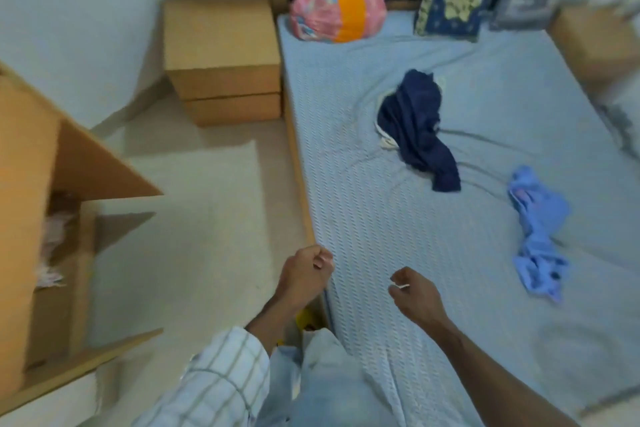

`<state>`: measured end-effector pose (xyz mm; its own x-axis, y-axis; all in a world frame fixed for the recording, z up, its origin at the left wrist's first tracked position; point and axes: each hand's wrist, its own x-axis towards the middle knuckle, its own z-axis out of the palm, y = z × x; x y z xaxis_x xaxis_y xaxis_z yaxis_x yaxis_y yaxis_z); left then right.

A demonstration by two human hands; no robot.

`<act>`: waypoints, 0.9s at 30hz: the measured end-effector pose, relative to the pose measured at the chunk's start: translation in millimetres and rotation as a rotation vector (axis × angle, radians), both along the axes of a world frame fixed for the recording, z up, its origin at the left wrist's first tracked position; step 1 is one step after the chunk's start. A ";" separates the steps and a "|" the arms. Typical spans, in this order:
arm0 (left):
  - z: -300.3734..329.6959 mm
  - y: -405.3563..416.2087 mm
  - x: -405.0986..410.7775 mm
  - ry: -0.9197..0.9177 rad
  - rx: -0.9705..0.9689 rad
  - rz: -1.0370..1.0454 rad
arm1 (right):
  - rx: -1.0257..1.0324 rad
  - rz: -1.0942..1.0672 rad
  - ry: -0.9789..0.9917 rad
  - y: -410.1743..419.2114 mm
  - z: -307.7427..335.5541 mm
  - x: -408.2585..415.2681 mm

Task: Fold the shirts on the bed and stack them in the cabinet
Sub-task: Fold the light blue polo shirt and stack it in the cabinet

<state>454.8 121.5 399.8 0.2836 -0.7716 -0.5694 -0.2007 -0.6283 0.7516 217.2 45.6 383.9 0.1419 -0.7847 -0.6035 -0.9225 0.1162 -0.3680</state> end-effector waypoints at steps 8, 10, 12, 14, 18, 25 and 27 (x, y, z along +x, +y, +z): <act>-135.3 -38.5 -111.0 0.075 0.200 -0.340 | 0.118 -0.224 0.108 -10.9 -112.8 -119.7; -174.2 -41.2 -128.4 0.066 0.229 -0.386 | 0.151 -0.245 0.128 -15.3 -151.2 -134.2; -218.0 -45.2 -141.2 0.016 0.242 -0.420 | 0.146 -0.254 0.144 -22.5 -195.0 -146.8; -261.6 -52.2 -151.9 -0.036 0.231 -0.442 | 0.130 -0.219 0.179 -33.0 -238.2 -156.1; -340.3 -63.4 -171.5 -0.214 0.157 -0.617 | 0.119 -0.082 0.247 -48.6 -313.4 -166.9; -387.5 -71.4 -204.6 -0.553 0.173 -0.798 | 0.113 0.014 0.212 -35.2 -374.8 -178.1; -390.6 -75.9 -215.1 -0.590 0.233 -0.802 | 0.107 0.092 0.259 -39.7 -380.1 -180.1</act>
<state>239.6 45.6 9.2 0.0163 -0.7457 -0.6661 -0.9250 -0.2642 0.2731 37.1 5.9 3.8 0.0397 -0.7058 -0.7073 -0.9926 0.0532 -0.1088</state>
